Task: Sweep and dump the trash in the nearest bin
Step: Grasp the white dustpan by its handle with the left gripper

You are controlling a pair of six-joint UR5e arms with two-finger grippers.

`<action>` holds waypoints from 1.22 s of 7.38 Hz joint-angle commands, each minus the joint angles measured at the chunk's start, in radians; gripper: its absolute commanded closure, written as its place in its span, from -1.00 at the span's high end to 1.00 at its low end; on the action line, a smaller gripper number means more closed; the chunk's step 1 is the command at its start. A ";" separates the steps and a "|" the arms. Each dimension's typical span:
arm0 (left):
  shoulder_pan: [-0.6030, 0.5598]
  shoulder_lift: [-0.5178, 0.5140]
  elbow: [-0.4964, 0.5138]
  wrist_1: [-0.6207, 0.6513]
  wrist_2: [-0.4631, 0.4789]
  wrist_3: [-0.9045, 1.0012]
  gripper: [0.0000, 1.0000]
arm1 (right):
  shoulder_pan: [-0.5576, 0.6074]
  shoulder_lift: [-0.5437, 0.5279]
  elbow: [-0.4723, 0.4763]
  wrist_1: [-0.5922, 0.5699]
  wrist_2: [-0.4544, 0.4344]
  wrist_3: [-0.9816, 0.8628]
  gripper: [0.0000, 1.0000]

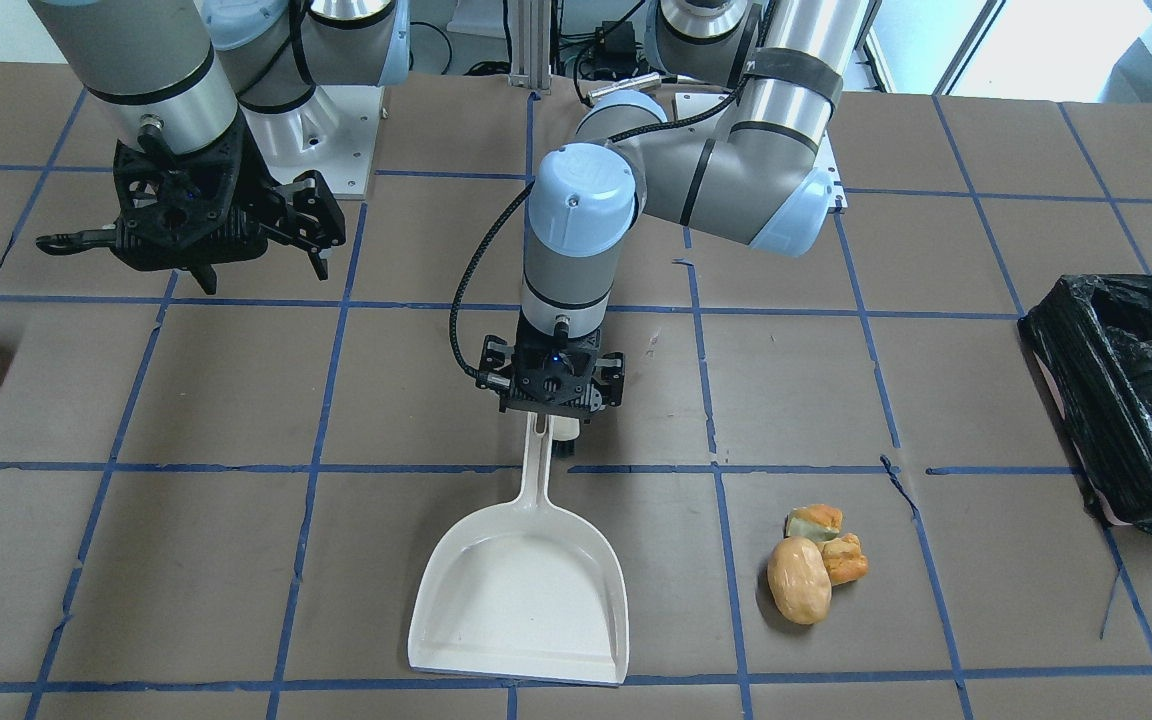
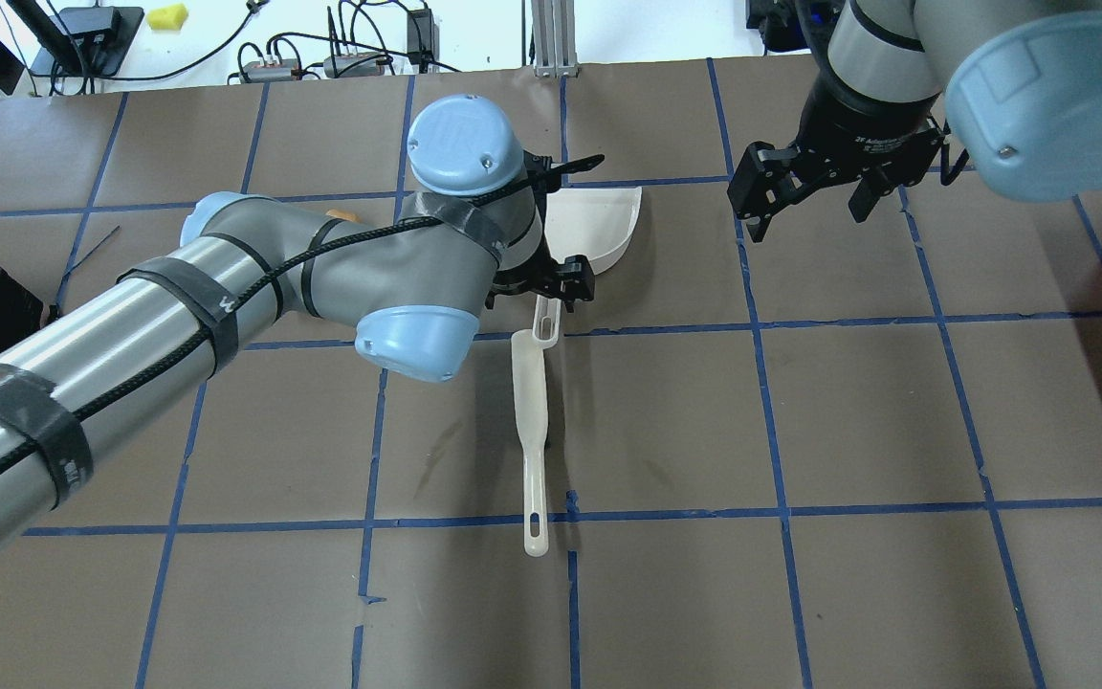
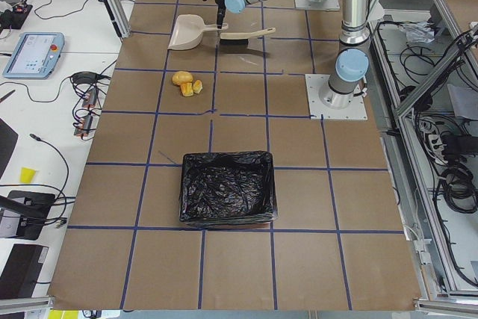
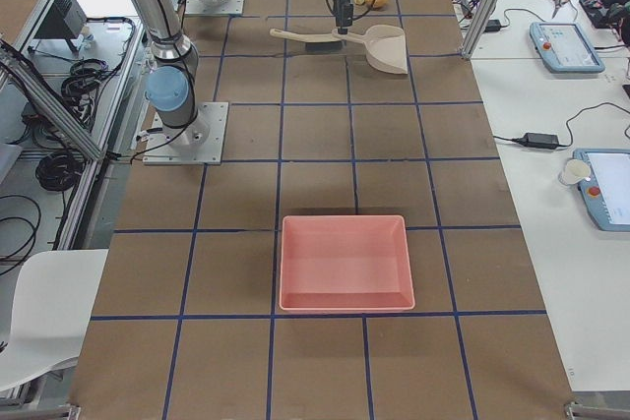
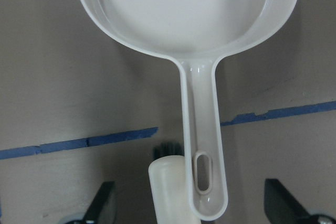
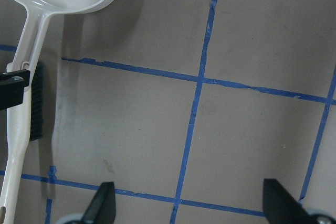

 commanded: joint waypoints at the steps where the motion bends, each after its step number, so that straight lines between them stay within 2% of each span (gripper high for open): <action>1: -0.006 -0.041 0.011 -0.002 0.001 0.004 0.92 | 0.007 -0.001 0.000 0.000 0.001 0.000 0.99; 3: -0.008 -0.094 0.075 -0.006 0.000 -0.009 0.87 | 0.013 -0.002 -0.002 -0.002 0.001 0.002 0.99; 5: -0.008 -0.087 0.063 -0.010 0.007 0.008 0.59 | 0.013 -0.002 0.000 -0.003 0.001 0.000 0.99; 9: -0.006 -0.096 0.048 -0.011 0.006 -0.001 0.54 | 0.012 -0.002 -0.002 -0.003 0.002 0.002 0.99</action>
